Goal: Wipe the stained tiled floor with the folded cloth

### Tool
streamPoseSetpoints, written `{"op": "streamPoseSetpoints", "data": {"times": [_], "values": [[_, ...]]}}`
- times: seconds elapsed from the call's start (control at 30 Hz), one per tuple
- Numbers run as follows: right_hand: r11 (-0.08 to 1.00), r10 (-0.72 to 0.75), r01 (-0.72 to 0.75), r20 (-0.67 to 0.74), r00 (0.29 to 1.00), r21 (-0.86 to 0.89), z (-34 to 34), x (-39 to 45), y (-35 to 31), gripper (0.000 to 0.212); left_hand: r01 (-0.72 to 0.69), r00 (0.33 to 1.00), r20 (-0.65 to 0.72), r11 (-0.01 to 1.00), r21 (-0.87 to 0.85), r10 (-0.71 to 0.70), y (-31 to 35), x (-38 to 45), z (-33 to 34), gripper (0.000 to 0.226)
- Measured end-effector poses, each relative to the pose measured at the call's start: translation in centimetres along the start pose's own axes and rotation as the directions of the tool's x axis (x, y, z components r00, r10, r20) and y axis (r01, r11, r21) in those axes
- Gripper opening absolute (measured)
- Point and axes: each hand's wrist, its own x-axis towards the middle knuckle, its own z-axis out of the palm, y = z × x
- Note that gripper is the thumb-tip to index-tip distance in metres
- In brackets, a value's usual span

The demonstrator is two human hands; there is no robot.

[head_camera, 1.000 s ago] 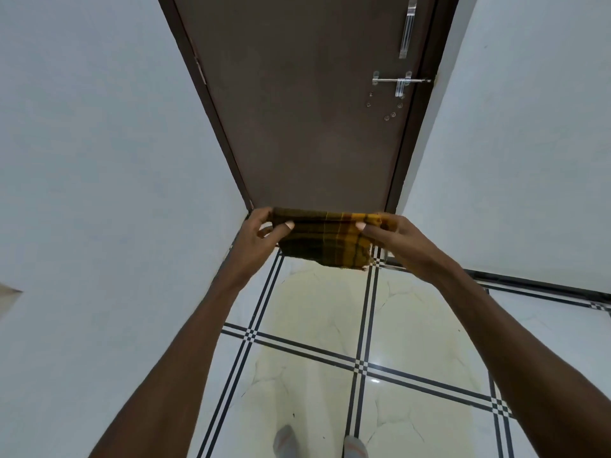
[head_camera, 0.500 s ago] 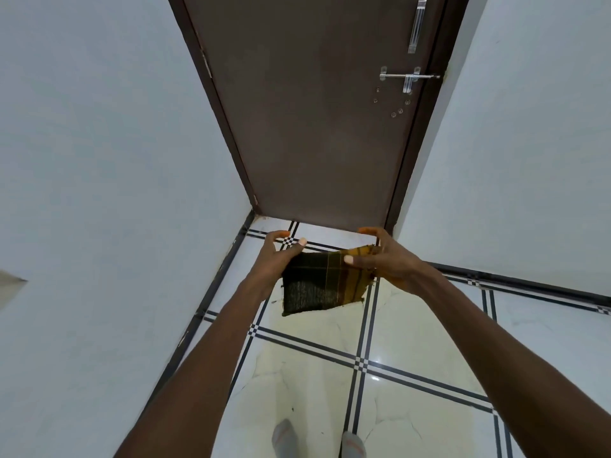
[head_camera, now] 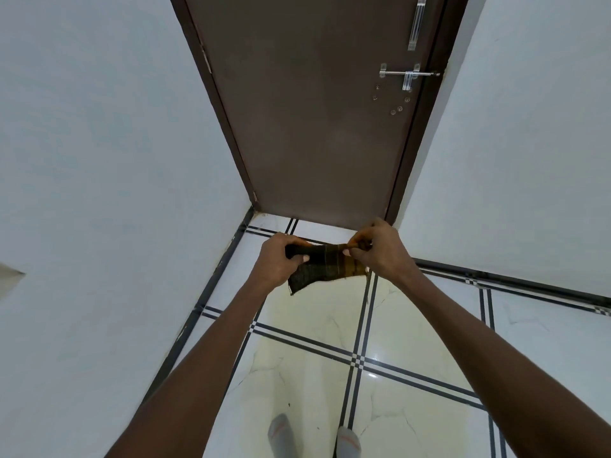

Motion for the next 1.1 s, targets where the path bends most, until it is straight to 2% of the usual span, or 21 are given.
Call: {"op": "streamPoseSetpoints", "data": {"times": [0.1, 0.17, 0.27, 0.33, 0.47, 0.57, 0.67, 0.77, 0.97, 1.1], "values": [[0.995, -0.016, 0.014, 0.021, 1.000, 0.099, 0.5, -0.5, 0.4, 0.017, 0.025, 0.998, -0.053, 0.999, -0.025, -0.027, -1.0, -0.8, -0.6, 0.027], [0.963, 0.005, -0.042, 0.137, 0.991, 0.265, 0.4, -1.2, 0.3, 0.022, 0.070, 0.994, -0.079, 0.990, -0.125, -0.081, -1.8, -2.0, -1.6, 0.029], [0.822, 0.006, -0.200, 0.344, 0.939, 0.533, 0.7, -3.6, -0.9, 0.034, 0.084, 0.996, 0.037, 0.941, -0.329, -0.076, -2.2, -4.5, -3.1, 0.029], [0.687, 0.044, -0.307, 0.384, 0.922, 0.659, 1.9, -5.2, -1.8, 0.030, 0.124, 0.992, 0.053, 0.899, -0.420, -0.113, -2.2, -6.4, -3.8, 0.024], [0.518, 0.102, -0.401, 0.412, 0.906, 0.755, 4.5, -8.7, -4.8, 0.016, 0.212, 0.968, -0.002, 0.817, -0.536, -0.252, -3.2, -10.1, -4.3, 0.033], [0.384, 0.089, -0.446, 0.448, 0.890, 0.809, 5.7, -11.9, -6.8, 0.021, 0.281, 0.930, -0.036, 0.773, -0.568, -0.365, -4.4, -13.1, -4.6, 0.040], [0.293, 0.063, -0.448, 0.451, 0.890, 0.845, 6.7, -15.4, -8.6, 0.028, 0.292, 0.914, -0.045, 0.731, -0.617, -0.403, -5.9, -16.8, -5.2, 0.045], [0.276, 0.070, -0.435, 0.433, 0.899, 0.857, 8.5, -19.9, -10.6, 0.028, 0.265, 0.919, -0.052, 0.708, -0.654, -0.392, -7.6, -21.7, -6.0, 0.042], [0.333, 0.110, -0.433, 0.421, 0.900, 0.838, 12.8, -29.5, -15.1, 0.026, 0.228, 0.894, -0.089, 0.618, -0.752, -0.439, -11.1, -32.7, -7.3, 0.037], [0.437, 0.111, -0.451, 0.450, 0.886, 0.778, 14.7, -35.6, -18.1, 0.024, 0.211, 0.845, -0.166, 0.602, -0.770, -0.508, -12.2, -41.1, -8.2, 0.033]]}}
